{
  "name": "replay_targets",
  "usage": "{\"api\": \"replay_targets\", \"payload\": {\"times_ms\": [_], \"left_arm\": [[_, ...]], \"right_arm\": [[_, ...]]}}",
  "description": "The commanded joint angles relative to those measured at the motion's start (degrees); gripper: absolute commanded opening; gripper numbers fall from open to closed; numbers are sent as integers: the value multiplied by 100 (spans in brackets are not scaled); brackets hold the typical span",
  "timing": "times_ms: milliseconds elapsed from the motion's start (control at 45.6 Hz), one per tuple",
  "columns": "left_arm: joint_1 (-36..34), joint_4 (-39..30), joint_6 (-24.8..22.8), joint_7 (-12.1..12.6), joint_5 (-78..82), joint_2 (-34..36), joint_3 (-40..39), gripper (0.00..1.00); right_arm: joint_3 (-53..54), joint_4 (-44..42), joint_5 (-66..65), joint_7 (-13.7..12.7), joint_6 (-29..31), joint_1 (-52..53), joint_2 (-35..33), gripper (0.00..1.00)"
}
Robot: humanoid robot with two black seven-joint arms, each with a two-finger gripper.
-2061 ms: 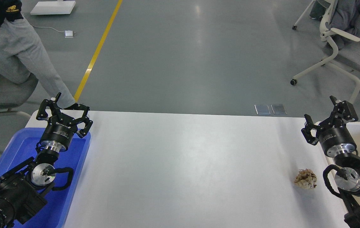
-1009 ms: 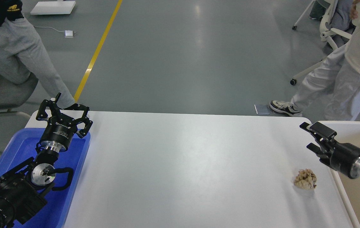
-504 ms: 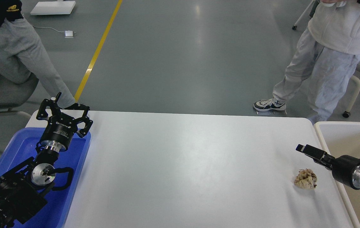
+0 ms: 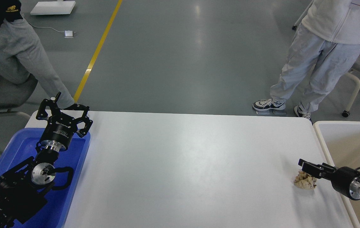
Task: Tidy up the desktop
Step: 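Lower the right gripper onto the crumpled tan paper and close it, then lift the crumpled paper with the right gripper toward the white bin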
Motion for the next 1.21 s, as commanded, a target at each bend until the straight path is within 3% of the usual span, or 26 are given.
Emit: {"api": "replay_targets", "payload": {"times_ms": [0, 197, 439, 702, 1184], "left_arm": [[-1, 0, 0, 0, 0, -6, 2, 100], [-1, 0, 0, 0, 0, 3, 2, 100], [-1, 0, 0, 0, 0, 3, 2, 100], [-1, 0, 0, 0, 0, -6, 2, 100], [-1, 0, 0, 0, 0, 3, 2, 100]], "right_arm": [[-316, -166, -17, 72, -289, -6, 213, 99], [-325, -667, -9, 81, -377, -15, 495, 99], [-316, -711, 0, 89, -386, -156, 495, 99], [-299, -922, 18, 283, -430, -287, 512, 100], [-237, -930, 141, 283, -509, -454, 820, 100]]}}
